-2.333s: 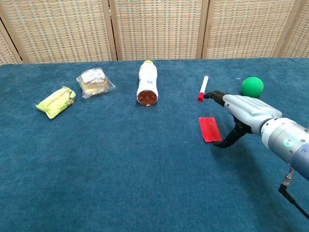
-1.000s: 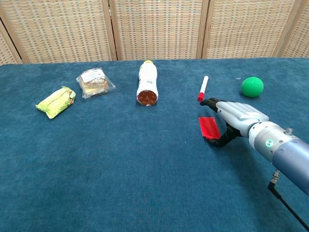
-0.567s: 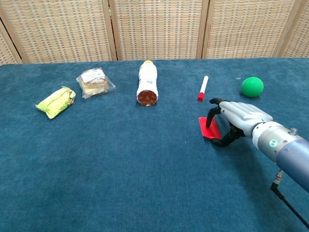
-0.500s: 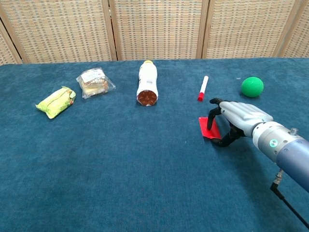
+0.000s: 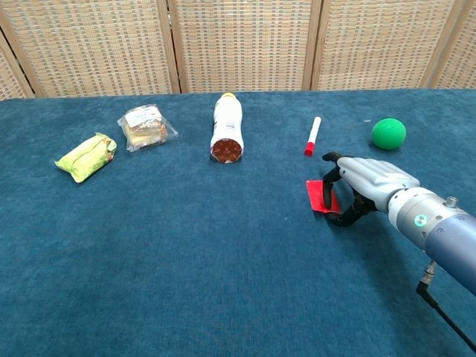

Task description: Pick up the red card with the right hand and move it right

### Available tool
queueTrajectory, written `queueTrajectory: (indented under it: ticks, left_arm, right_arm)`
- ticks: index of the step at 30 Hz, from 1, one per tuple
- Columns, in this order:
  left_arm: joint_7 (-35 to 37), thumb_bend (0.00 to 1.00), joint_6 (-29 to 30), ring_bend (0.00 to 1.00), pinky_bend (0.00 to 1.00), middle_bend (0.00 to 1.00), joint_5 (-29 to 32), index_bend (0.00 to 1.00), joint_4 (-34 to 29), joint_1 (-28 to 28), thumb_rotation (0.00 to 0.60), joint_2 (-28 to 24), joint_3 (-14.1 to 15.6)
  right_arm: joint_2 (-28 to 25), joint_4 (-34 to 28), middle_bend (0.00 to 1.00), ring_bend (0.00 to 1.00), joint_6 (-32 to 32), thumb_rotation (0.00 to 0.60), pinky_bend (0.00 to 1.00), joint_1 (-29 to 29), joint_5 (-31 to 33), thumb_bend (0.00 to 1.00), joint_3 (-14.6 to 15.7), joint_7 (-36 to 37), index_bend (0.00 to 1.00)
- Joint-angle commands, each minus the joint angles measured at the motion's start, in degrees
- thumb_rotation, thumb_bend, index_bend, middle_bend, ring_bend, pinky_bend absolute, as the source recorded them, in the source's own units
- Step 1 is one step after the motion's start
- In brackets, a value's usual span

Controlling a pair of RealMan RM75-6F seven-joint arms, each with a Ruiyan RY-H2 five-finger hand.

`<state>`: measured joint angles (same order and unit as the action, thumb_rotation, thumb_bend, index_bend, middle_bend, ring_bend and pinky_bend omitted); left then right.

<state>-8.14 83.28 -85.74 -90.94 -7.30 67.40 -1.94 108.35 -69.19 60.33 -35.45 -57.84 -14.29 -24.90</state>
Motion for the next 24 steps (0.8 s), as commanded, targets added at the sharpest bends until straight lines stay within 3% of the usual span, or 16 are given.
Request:
queueTrajectory:
  ticks: [1,18,24]
  left_arm:
    - [0.0,0.09,0.0,0.0,0.07,0.0,0.0,0.0,0.0,0.0,0.6,0.0,0.0]
    - [0.0,0.1,-0.2,0.0,0.07,0.0,0.0,0.0,0.0,-0.1,0.6,0.0,0.1]
    - [0.0,0.1,-0.2,0.0,0.07,0.0,-0.1,0.0,0.0,-0.1,0.6,0.0,0.1]
  right_arm:
    - [0.0,0.0,0.06,0.0,0.0,0.6,0.0,0.0,0.0,0.38,0.0,0.1,0.61]
    - [-0.2,-0.4,0.06,0.0,-0.4,0.6,0.0,-0.3,0.4,0.57,0.0,-0.4,0.61]
    - [-0.6,-1.1,0.06,0.0,-0.4,0.6,0.0,-0.4,0.6,0.59,0.0,-0.8,0.61]
